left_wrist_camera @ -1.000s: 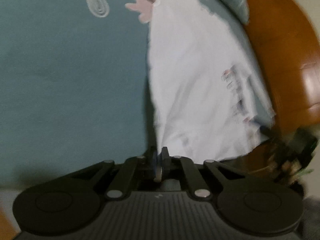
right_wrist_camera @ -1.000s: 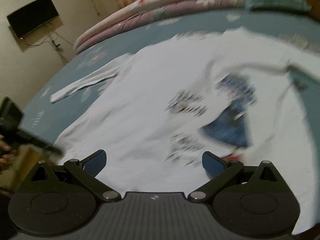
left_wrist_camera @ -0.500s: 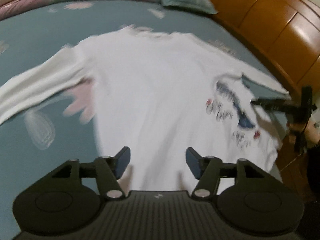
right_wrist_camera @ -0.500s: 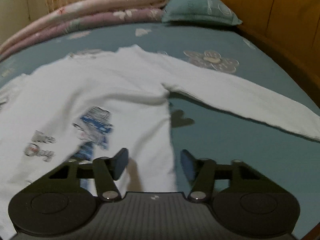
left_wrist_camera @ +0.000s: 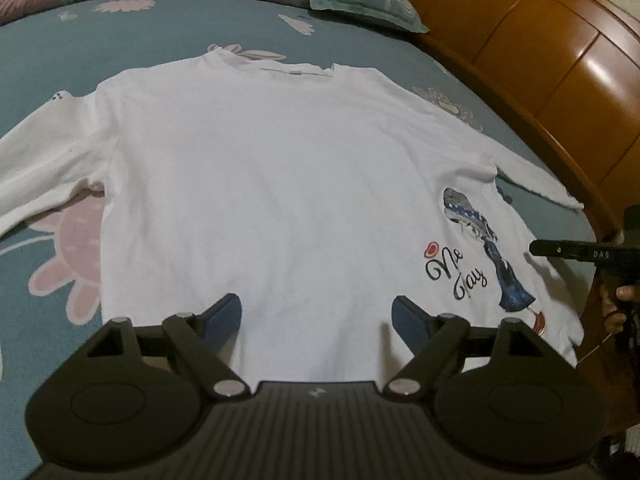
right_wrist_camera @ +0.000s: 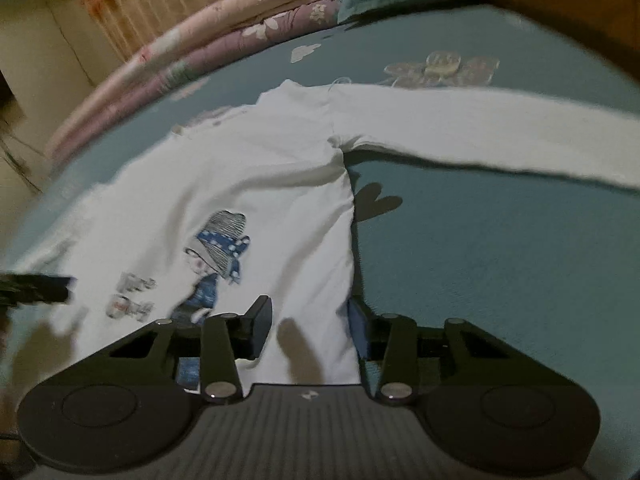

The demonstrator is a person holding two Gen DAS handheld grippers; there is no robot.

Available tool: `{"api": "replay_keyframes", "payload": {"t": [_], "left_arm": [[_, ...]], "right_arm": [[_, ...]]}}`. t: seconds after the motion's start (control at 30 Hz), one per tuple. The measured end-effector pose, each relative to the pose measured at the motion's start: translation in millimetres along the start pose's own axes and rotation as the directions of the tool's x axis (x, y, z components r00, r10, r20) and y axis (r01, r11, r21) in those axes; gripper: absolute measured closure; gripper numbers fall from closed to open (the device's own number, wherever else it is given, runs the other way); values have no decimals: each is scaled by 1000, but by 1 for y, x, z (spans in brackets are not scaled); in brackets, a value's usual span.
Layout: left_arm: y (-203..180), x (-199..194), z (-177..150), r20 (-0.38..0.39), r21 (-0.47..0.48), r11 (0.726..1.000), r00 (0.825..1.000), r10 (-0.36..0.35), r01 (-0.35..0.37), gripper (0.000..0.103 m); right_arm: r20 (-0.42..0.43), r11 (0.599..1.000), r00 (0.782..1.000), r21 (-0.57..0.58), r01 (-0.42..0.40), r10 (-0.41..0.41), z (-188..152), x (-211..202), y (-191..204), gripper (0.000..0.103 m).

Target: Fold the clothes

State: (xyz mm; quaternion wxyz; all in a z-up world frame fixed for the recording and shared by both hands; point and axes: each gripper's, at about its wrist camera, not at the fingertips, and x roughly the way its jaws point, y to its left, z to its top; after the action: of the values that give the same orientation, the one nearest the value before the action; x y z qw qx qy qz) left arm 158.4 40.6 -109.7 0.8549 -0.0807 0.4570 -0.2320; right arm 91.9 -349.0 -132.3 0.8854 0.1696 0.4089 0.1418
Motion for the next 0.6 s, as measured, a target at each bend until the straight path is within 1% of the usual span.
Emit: {"api": "replay_keyframes", "payload": {"t": [0.07,0.17,0.27,0.37,0.43,0.47,0.5,0.53,0.57,0.6], "left_arm": [[2,0,1,1,-14,1000,1000,-10,10,18],[4,1,2,0,-34,999,1000,-15,15,18],[4,0,2,-1,-48,999,1000,-12,12,18],[2,1,3,-8,-43,999,1000,0,-1,18],[1,2,3,-13,-39,999,1000,9,-9,18],[0,2,4,-15,-37,999,1000,13,-13,17],[0,2,4,-18,-35,999,1000,17,-17,17],[-1,3,4,-20,-33,999,1000,21,-22,17],[-2,3,4,-23,-31,999,999,25,-26,17],[-2,3,4,-25,-29,999,999,29,-30,17]], "right_arm": [[-8,996,996,30,-85,86,8,5,-15,54],[-2,971,979,132,-199,202,20,18,-35,54],[-9,950,968,193,-245,251,16,15,-42,55],[-34,936,955,214,-280,294,-3,-1,-48,55],[-14,916,945,251,-313,326,-13,-5,-54,56],[-6,914,946,260,-311,324,-12,-1,-54,62],[-3,915,949,267,-304,316,-10,3,-54,73],[-6,917,952,271,-293,306,-7,10,-53,79],[-14,917,955,282,-281,297,-4,17,-53,96],[-23,917,957,295,-269,288,-2,24,-54,102]]}}
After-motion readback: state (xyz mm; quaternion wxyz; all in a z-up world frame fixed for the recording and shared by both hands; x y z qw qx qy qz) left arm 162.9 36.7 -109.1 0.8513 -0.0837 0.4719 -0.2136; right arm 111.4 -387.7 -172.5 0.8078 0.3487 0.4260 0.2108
